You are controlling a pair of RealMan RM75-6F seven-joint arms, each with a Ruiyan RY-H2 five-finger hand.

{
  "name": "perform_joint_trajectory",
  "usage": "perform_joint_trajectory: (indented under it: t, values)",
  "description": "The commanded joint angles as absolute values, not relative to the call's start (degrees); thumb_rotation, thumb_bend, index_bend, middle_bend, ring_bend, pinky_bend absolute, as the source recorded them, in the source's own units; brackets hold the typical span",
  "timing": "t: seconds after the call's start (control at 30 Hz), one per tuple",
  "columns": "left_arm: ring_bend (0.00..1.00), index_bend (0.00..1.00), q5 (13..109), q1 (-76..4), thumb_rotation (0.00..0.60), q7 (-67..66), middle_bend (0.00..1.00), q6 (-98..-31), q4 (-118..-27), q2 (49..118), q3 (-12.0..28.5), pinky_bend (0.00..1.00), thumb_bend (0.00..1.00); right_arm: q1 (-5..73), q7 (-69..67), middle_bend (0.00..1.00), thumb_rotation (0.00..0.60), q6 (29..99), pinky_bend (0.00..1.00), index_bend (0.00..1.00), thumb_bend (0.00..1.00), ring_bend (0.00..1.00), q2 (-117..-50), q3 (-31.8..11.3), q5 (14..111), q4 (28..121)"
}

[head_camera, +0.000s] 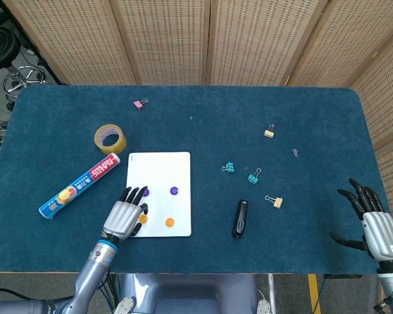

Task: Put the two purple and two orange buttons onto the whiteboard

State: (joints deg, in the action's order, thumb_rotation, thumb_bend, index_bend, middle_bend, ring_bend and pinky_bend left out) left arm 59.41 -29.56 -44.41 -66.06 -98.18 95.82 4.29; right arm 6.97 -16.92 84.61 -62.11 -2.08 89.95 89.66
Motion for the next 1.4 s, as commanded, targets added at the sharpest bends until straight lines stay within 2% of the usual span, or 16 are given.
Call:
perform_joint_trajectory:
  t: [0.03,1.4]
  values:
    - [0.0,0.53,58.76,-29.89,0.6,-44.8,0.0,-66.2,-97.59,96.6,4.01,0.0,0.36,6.93,-17.0,0.0,0.6,84.63,0.0,0.16,0.06,0.0,-62.09,-2.09,89.96,89.63]
    - [0.0,0.53,57.21,-29.83,0.6,-42.85,0.0,-67.54,-95.27,97.5,1.9,0.0,0.36,6.93,-17.31,0.0,0.6,84.0,0.0,0.16,0.06,0.0,-61.97,-2.22,89.87,89.75]
